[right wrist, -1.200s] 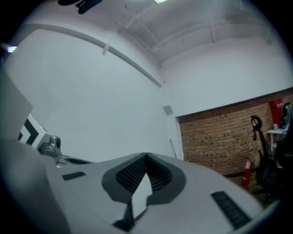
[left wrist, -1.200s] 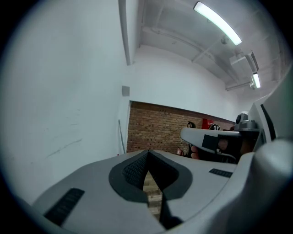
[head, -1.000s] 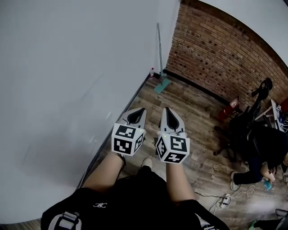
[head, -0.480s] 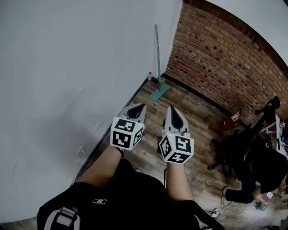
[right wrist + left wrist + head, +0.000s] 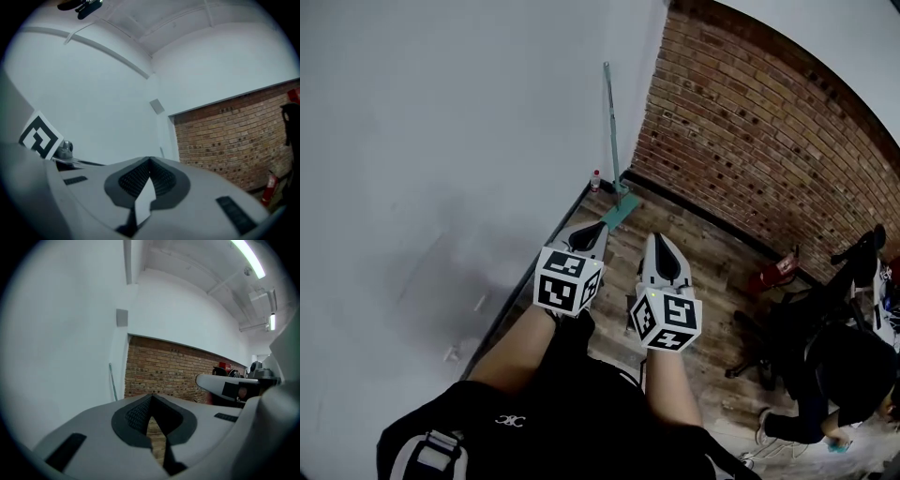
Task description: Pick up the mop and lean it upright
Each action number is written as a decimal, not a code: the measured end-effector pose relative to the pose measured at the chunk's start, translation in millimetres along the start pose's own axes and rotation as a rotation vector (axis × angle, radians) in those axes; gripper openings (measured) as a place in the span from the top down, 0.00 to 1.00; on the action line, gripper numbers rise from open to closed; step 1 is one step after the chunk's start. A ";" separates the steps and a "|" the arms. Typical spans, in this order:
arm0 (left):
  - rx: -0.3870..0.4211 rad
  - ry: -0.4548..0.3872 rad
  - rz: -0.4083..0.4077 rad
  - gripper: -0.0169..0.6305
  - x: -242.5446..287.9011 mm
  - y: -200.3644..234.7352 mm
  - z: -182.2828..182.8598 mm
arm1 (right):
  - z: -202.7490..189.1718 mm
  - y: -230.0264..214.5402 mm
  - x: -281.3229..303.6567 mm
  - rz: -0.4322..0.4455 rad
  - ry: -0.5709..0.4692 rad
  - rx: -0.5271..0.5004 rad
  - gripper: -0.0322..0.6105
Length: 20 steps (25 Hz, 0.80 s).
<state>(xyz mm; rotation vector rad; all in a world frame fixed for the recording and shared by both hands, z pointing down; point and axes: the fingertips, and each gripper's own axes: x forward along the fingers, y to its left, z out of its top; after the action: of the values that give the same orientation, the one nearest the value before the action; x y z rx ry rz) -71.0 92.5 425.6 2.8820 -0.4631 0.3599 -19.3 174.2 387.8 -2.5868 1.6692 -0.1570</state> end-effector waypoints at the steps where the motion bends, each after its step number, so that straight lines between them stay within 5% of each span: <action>1: -0.001 0.003 -0.006 0.98 19.1 9.5 1.9 | -3.0 -7.4 18.3 -0.006 0.004 -0.005 0.93; 12: -0.045 -0.024 -0.057 0.98 221.1 135.2 93.9 | 20.8 -68.5 267.2 -0.025 0.067 -0.046 0.93; 20: -0.113 0.003 -0.011 0.98 295.8 223.3 110.7 | 14.1 -74.6 386.9 0.006 0.112 -0.062 0.93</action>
<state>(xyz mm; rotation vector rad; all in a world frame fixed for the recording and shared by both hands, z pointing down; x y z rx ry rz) 150.7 -224.3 435.0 2.7732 -0.4522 0.3261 208.1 -147.6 402.2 -2.6641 1.7445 -0.2581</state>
